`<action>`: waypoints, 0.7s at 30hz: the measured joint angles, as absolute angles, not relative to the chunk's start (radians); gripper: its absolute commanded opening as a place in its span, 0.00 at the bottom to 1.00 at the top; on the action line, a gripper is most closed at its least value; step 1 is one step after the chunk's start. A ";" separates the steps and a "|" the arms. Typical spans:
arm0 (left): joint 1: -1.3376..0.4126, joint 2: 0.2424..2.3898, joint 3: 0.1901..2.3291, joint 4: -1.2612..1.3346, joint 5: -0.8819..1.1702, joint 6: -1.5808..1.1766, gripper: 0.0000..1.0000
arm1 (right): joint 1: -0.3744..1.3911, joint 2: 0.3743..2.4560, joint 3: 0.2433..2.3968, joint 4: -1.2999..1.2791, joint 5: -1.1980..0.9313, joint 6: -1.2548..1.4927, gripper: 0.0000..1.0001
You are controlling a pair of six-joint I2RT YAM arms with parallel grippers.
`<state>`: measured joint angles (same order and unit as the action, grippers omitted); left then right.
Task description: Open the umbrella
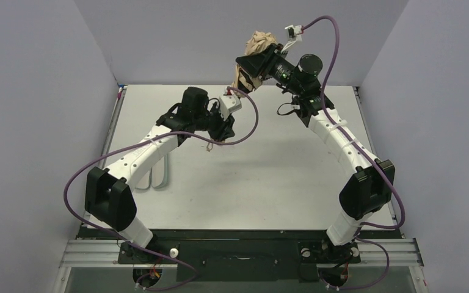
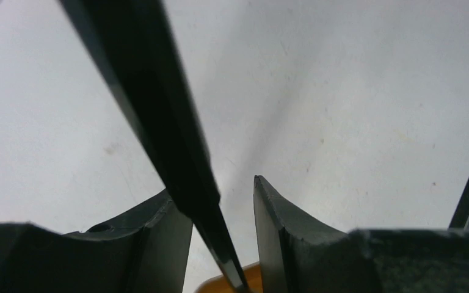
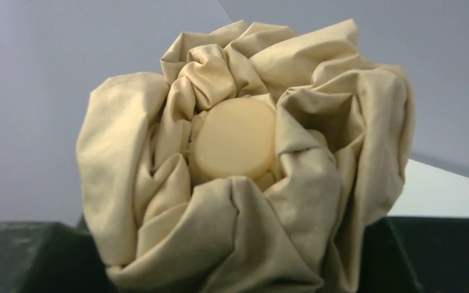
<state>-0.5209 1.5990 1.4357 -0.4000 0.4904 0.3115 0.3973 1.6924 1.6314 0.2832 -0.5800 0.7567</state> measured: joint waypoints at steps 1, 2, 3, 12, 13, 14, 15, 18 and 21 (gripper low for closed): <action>-0.521 1.601 1.413 -0.421 0.483 0.322 0.39 | 0.392 1.691 1.642 0.289 -0.577 0.760 0.00; -0.520 1.604 1.393 -0.441 0.478 0.328 0.39 | 0.390 1.689 1.654 0.292 -0.576 0.763 0.00; -0.520 1.605 1.380 -0.454 0.476 0.334 0.39 | 0.386 1.686 1.659 0.297 -0.574 0.764 0.00; -0.518 1.605 1.318 -0.475 0.467 0.384 0.35 | 0.367 1.674 1.672 0.294 -0.567 0.764 0.00; -0.517 1.605 1.312 -0.476 0.466 0.387 0.34 | 0.363 1.674 1.672 0.294 -0.567 0.764 0.00; -0.517 1.605 1.303 -0.476 0.462 0.390 0.31 | 0.359 1.674 1.672 0.294 -0.567 0.764 0.00; -0.516 1.605 1.296 -0.478 0.458 0.395 0.30 | 0.353 1.674 1.672 0.294 -0.567 0.766 0.00; -0.511 1.605 1.275 -0.481 0.450 0.405 0.28 | 0.337 1.674 1.672 0.295 -0.566 0.775 0.00; -0.507 1.605 1.256 -0.476 0.448 0.416 0.28 | 0.323 1.674 1.672 0.292 -0.569 0.783 0.00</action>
<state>-0.5072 1.6051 1.2556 -0.4755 0.4477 0.4160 0.3233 1.6745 1.6722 0.2920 -0.5694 0.7830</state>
